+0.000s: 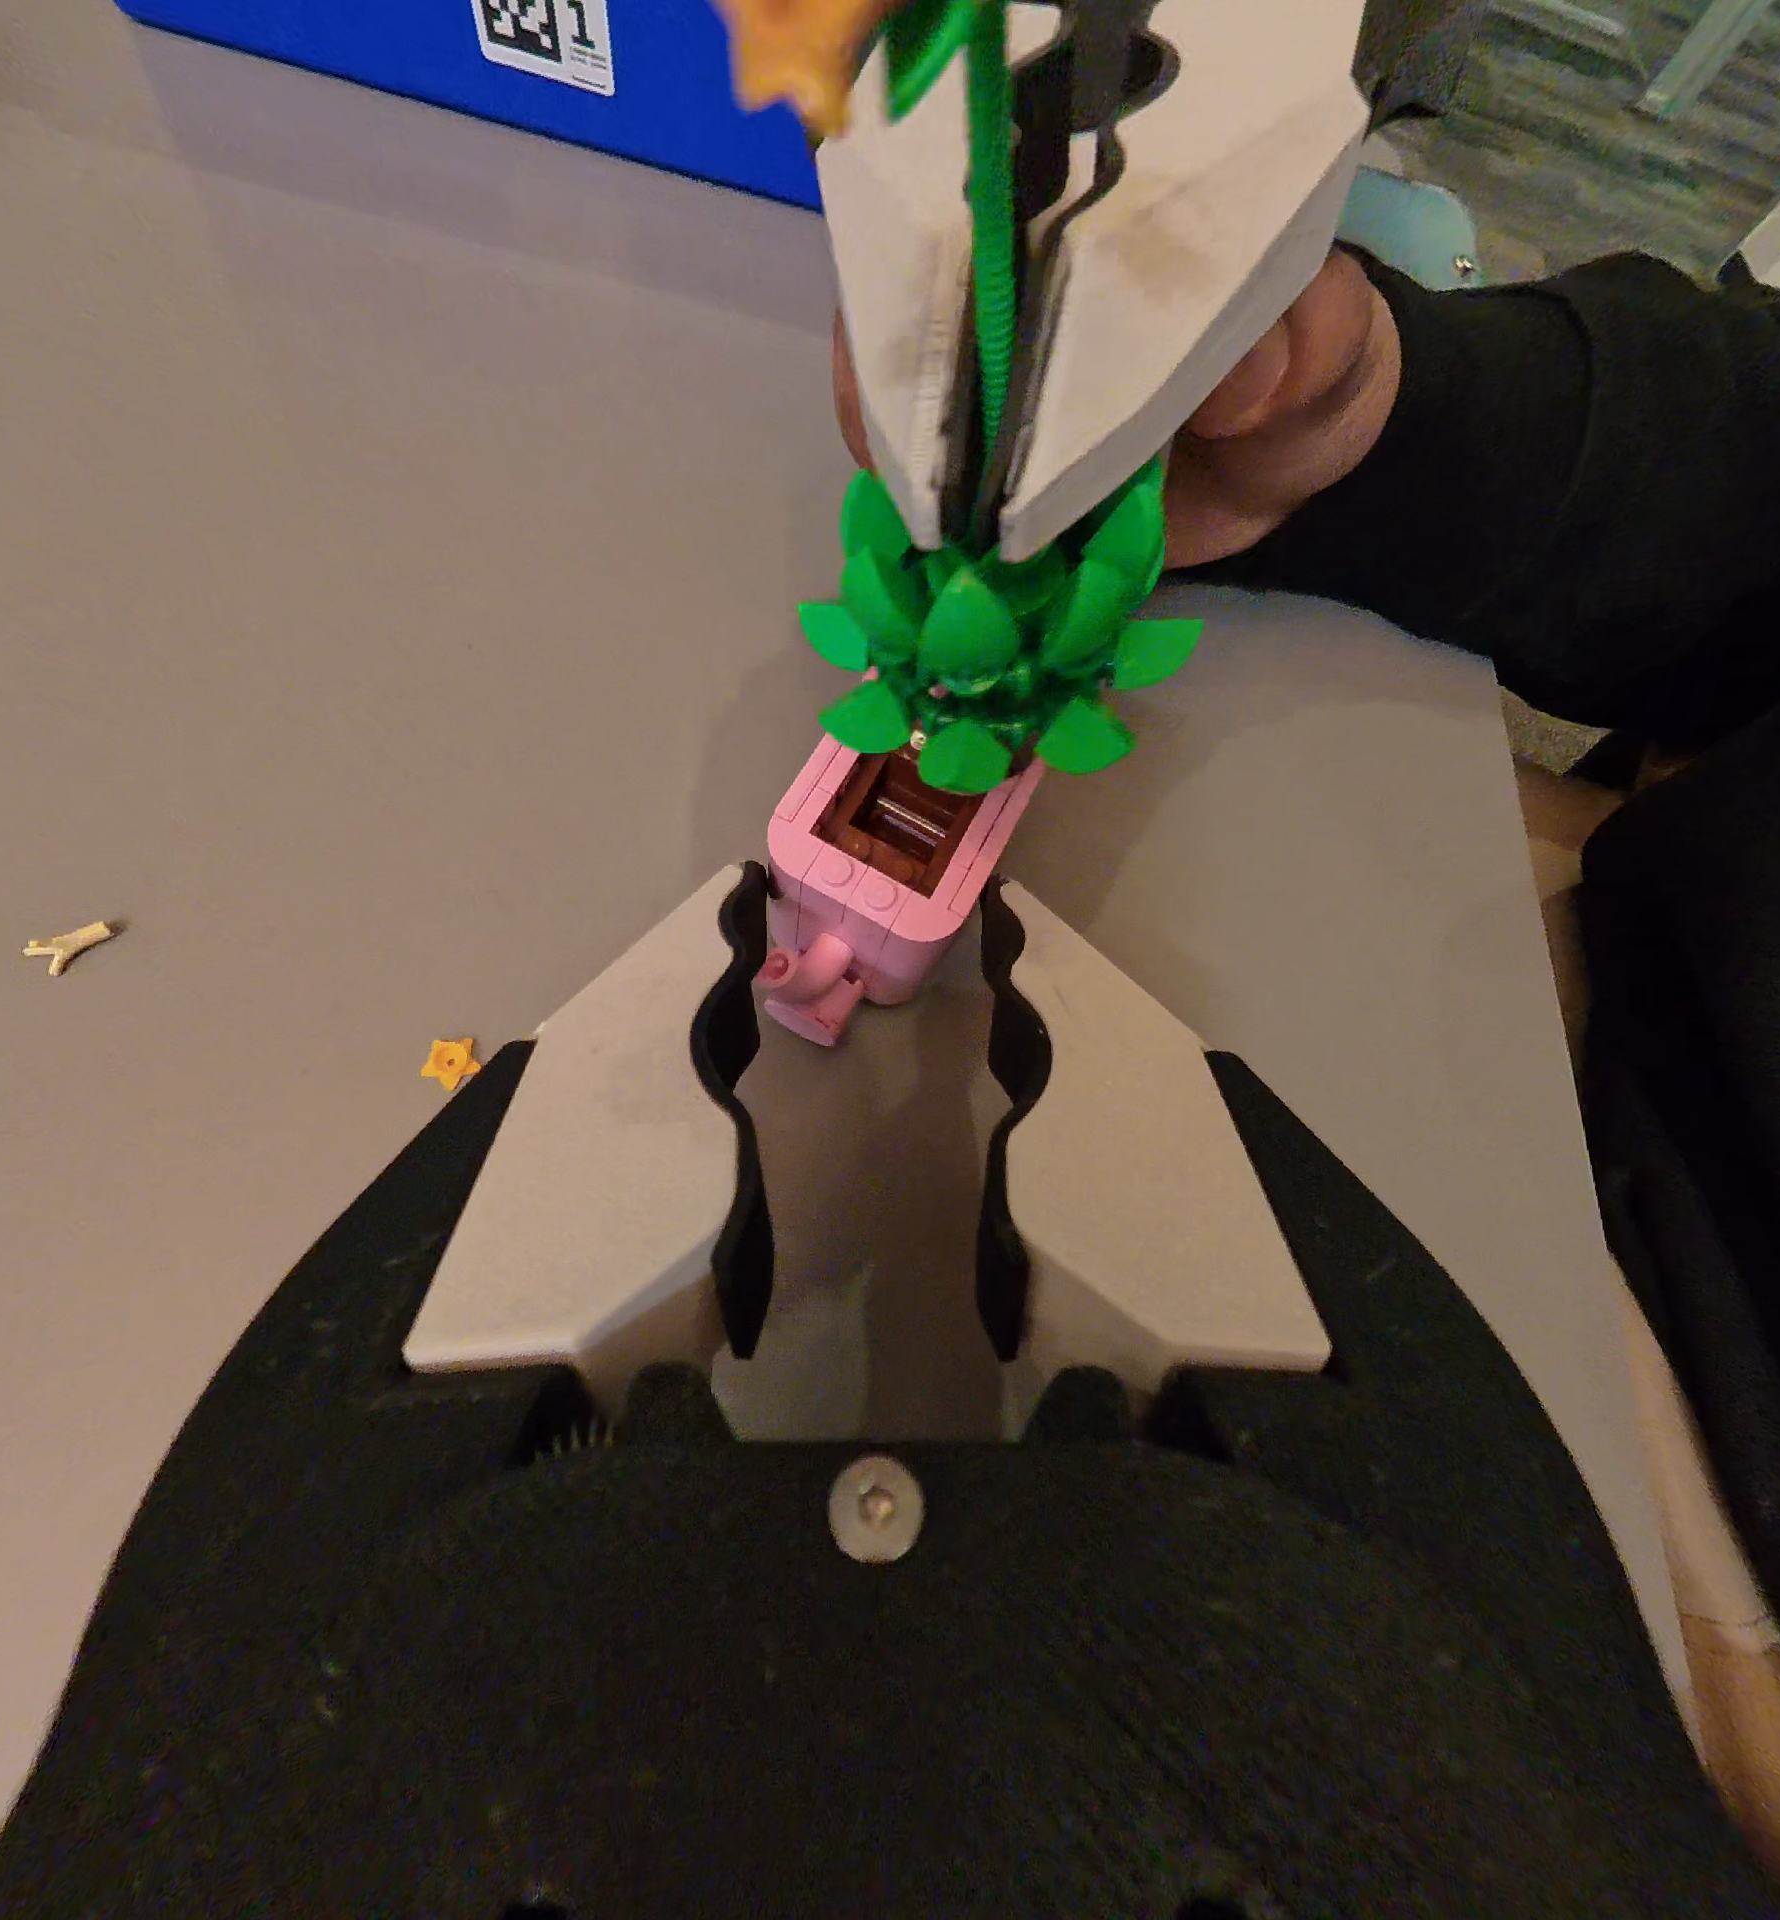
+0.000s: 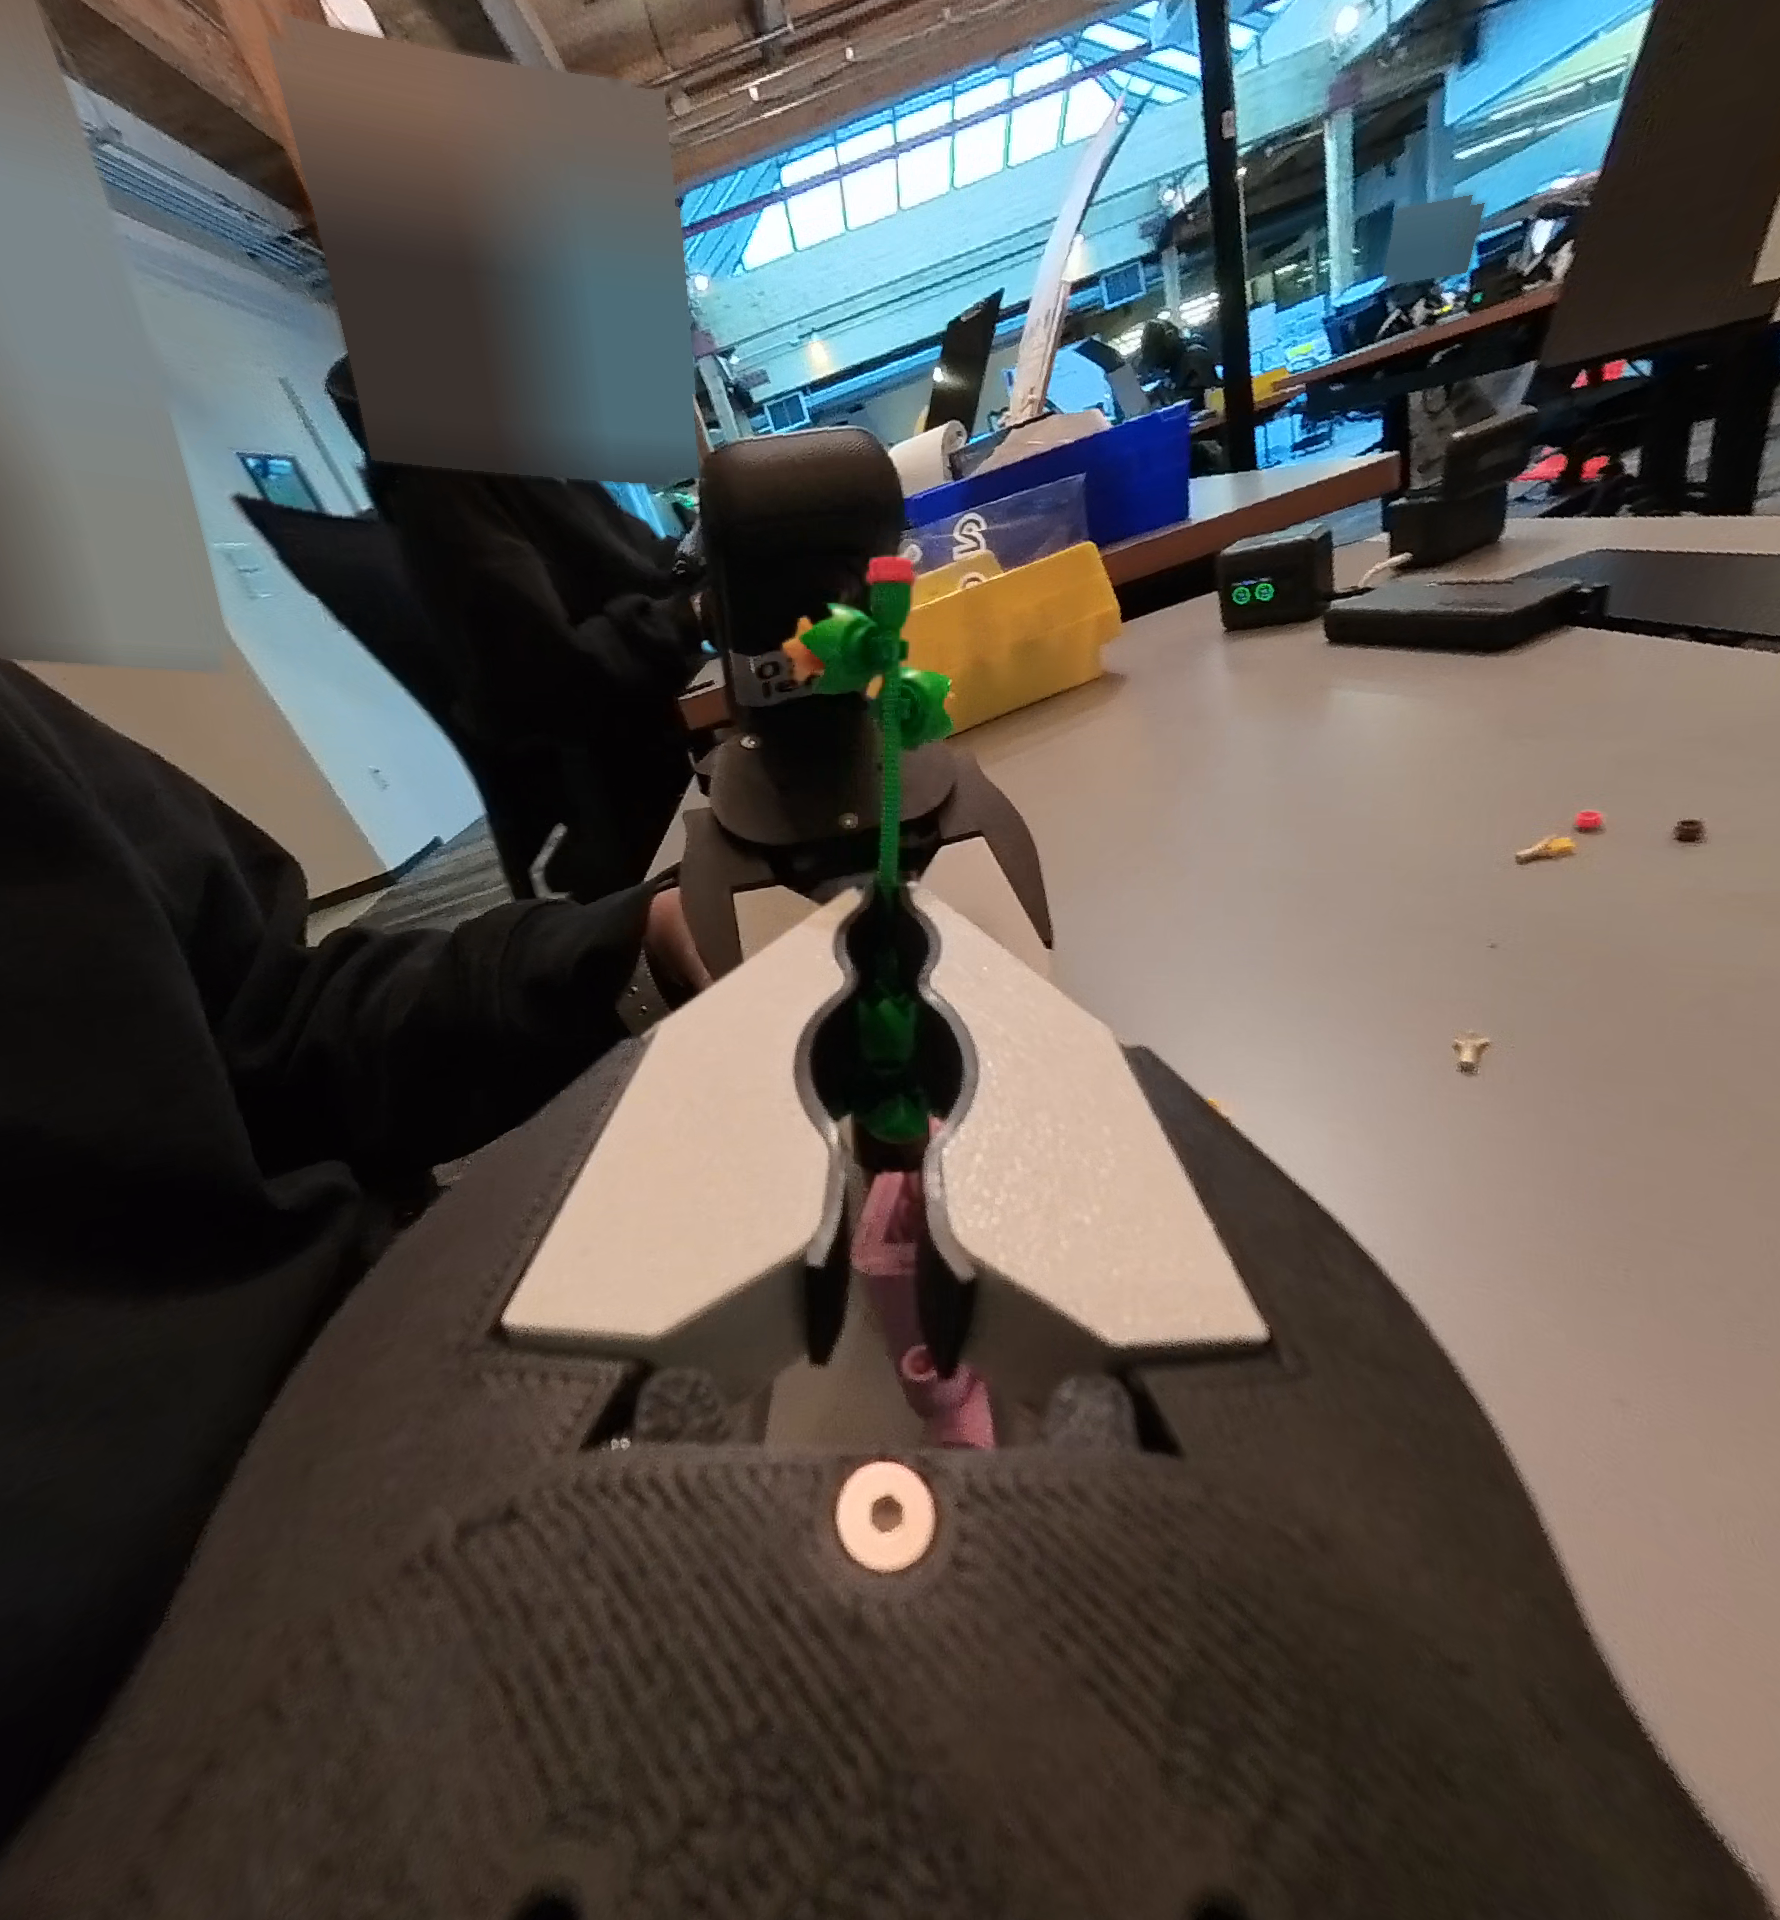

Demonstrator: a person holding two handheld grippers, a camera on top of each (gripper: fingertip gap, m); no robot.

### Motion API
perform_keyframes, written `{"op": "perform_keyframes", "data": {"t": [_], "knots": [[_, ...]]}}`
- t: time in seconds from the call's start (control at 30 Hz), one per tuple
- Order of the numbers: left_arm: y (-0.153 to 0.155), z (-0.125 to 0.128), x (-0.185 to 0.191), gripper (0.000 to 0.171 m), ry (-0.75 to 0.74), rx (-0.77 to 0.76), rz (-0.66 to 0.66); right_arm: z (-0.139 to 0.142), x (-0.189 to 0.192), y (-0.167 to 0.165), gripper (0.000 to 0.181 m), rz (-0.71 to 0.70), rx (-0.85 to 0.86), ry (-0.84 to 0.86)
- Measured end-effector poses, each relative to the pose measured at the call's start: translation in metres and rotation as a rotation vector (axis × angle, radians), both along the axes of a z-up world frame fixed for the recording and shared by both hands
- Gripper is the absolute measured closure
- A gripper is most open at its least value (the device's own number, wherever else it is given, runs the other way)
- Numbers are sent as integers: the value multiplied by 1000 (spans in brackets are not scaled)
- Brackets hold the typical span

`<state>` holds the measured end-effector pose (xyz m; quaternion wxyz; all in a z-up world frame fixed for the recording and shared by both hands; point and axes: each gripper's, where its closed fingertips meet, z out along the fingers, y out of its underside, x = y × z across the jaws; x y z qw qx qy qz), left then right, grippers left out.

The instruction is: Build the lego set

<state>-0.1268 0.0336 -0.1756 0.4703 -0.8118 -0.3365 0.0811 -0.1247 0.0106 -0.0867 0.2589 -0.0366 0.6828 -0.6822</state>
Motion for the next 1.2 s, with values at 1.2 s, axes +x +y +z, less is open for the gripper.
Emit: {"op": "perform_keyframes", "data": {"t": [1.2], "knots": [[-10,12,-2,136,114,8,58,-25,-14,-4,181,-92,175,54]]}}
